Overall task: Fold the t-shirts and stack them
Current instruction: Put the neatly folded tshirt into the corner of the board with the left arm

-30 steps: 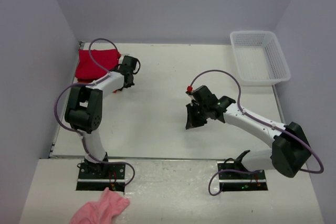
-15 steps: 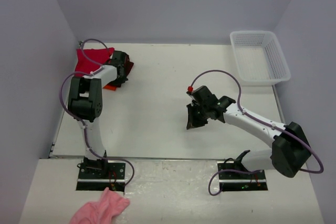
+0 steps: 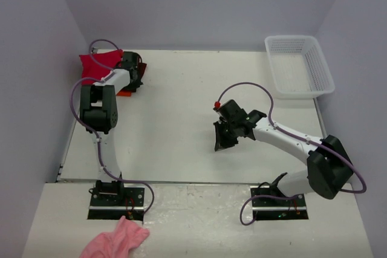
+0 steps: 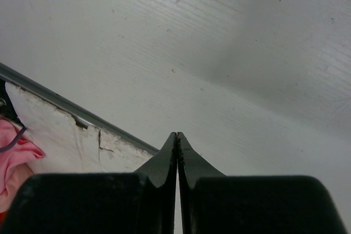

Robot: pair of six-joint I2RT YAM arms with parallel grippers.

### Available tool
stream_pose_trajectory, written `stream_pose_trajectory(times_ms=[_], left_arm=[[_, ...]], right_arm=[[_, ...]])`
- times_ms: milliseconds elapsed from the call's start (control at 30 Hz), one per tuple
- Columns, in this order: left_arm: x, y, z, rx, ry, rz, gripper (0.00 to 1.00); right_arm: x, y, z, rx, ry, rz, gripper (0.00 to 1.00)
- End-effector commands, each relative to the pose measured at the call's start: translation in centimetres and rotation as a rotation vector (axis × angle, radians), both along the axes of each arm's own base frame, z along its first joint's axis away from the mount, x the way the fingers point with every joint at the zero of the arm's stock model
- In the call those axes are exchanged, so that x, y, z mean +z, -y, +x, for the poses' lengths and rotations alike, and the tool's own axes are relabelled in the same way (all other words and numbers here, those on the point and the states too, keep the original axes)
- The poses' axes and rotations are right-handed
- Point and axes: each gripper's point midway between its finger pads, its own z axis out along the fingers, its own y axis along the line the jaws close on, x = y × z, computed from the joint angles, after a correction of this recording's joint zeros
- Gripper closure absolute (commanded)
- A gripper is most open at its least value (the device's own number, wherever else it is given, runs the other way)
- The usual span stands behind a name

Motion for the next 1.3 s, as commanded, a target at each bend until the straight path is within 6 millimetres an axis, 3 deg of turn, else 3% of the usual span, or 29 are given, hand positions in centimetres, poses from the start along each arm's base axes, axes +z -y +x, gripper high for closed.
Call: stream_pose_trajectory(times_ms=[0,33,67,133,167,233,267,300,333,367,400,467,500,667,867,967,1033,1267], left_arm=[[1.2,-0.4,1.0,-0.031,0.037,0.002,0.85],[1.7,-0.3,1.1,-0.031,0.055,-0.004,0.54],[1.6,-0.1,0.5,-0.035,0.052,-0.012,0.43],[4.0,0.1,0.4,-0.035,0.118,-0.022,0.25],[3.7,0.2,-0.5,-0.035,0.108,-0.027,0.15],[6.4,0.7,-1.1,-0.031,0.162,-0.030,0.00],[6.3,0.7,-2.0,-0.027,0.154,-0.023,0.00],[8.1,0.9,-2.3,-0.031,0.190,-0.020,0.00],[8.6,1.7,-2.8,-0.044,0.200,-0.017,0.00],[8.4,2.0,-3.7,-0.050,0.190,-0.016,0.00],[9.8,2.4,-4.1,-0.065,0.222,-0.023,0.00],[9.8,3.7,-5.3,-0.101,0.223,-0.023,0.00],[10.8,4.9,-5.7,-0.130,0.248,-0.026,0.00],[11.6,7.8,-7.2,-0.197,0.258,-0.040,0.00],[14.1,11.4,-9.7,-0.259,0.301,-0.109,0.00],[16.6,13.4,-11.9,-0.297,0.347,-0.162,0.00],[17.0,14.2,-13.3,-0.307,0.346,-0.198,0.00],[21.5,17.6,-19.6,-0.404,0.448,-0.278,0.00]], right_arm=[[0.9,-0.8,0.5,-0.003,0.018,0.011,1.00],[0.8,-0.9,0.5,0.000,0.020,0.009,1.00],[0.6,-0.9,0.4,0.000,0.013,0.007,1.00],[0.6,-1.2,0.3,0.008,0.016,0.010,1.00],[0.6,-1.3,0.2,0.008,0.013,0.010,1.00],[0.7,-1.5,0.0,0.012,0.017,0.004,1.00],[0.9,-1.5,0.1,0.012,0.025,0.004,1.00],[1.0,-1.5,0.1,0.012,0.028,-0.001,1.00],[1.1,-1.5,0.0,0.011,0.032,-0.008,1.00],[1.4,-1.6,0.1,0.009,0.044,-0.006,1.00],[1.7,-1.4,0.3,0.003,0.059,-0.013,1.00],[2.1,-1.3,0.4,-0.005,0.071,-0.019,1.00],[2.6,-1.1,0.7,-0.012,0.089,-0.023,1.00],[3.8,-0.3,0.7,-0.041,0.119,-0.038,1.00],[5.1,0.9,0.4,-0.071,0.151,-0.049,0.98],[5.9,1.6,0.1,-0.090,0.174,-0.051,0.98],[6.4,2.2,-0.4,-0.102,0.185,-0.044,0.98],[6.5,4.0,-1.9,-0.148,0.208,-0.019,0.98]])
